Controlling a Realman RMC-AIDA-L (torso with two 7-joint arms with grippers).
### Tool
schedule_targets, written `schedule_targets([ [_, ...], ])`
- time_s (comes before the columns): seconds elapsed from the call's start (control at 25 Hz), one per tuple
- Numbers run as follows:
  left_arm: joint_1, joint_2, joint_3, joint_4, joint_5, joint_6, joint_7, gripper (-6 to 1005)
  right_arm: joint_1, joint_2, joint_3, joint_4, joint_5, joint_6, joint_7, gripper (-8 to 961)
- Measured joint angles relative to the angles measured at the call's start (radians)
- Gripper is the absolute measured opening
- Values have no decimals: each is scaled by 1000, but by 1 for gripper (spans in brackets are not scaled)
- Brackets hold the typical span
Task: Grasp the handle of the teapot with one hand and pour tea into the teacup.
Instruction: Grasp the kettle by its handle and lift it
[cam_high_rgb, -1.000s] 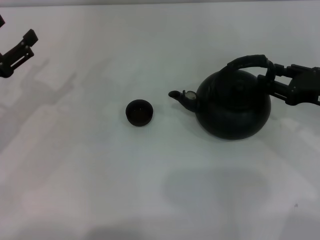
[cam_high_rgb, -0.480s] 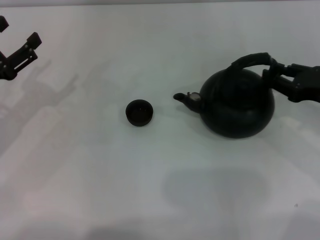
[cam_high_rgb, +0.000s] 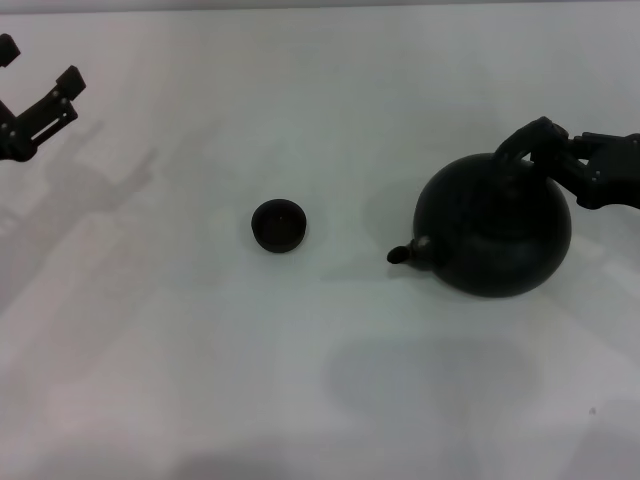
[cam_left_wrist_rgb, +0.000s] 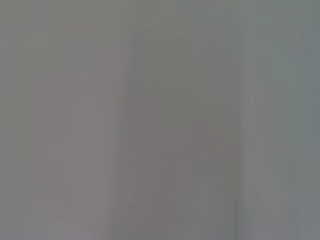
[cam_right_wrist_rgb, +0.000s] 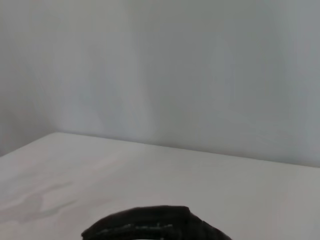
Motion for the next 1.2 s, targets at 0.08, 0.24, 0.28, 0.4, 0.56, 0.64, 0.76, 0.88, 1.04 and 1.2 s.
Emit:
schedule_targets([
  [0.08, 0, -2, 0, 0, 0, 5, 0, 876, 2, 0, 4, 8, 2, 0, -9, 194],
  [0.24, 2, -11, 0, 6, -1, 7, 0, 876, 5, 1, 10, 9, 13, -7, -20, 177],
  [0.28, 2, -12, 0, 6, -1, 7, 0, 876, 6, 2, 14, 11, 24, -9, -30, 170],
  [0.4, -2, -12, 0, 0, -1, 7, 0, 876, 11, 3, 25, 15, 63, -14, -64, 150],
  [0.56, -3, -14, 0, -1, -1, 8, 0, 876, 19, 1, 26, 7, 105, -15, -116, 135],
  [0.64, -3, -14, 0, -1, -1, 9, 0, 876, 30, 2, 24, 10, 119, -14, -161, 135],
  [0.76, -3, -16, 0, 0, -1, 9, 0, 876, 61, 3, 12, 32, 125, -12, -202, 134],
  [0.88, -4, -18, 0, -2, -1, 11, 0, 876, 95, 2, 11, 52, 127, -14, -214, 133],
  [1.04, -6, -20, 0, -2, -1, 13, 0, 876, 111, 5, -4, 16, 128, -16, -244, 132],
  [1.2, -2, -24, 0, 2, -2, 14, 0, 876, 112, 6, -63, -58, 134, -81, -247, 131],
])
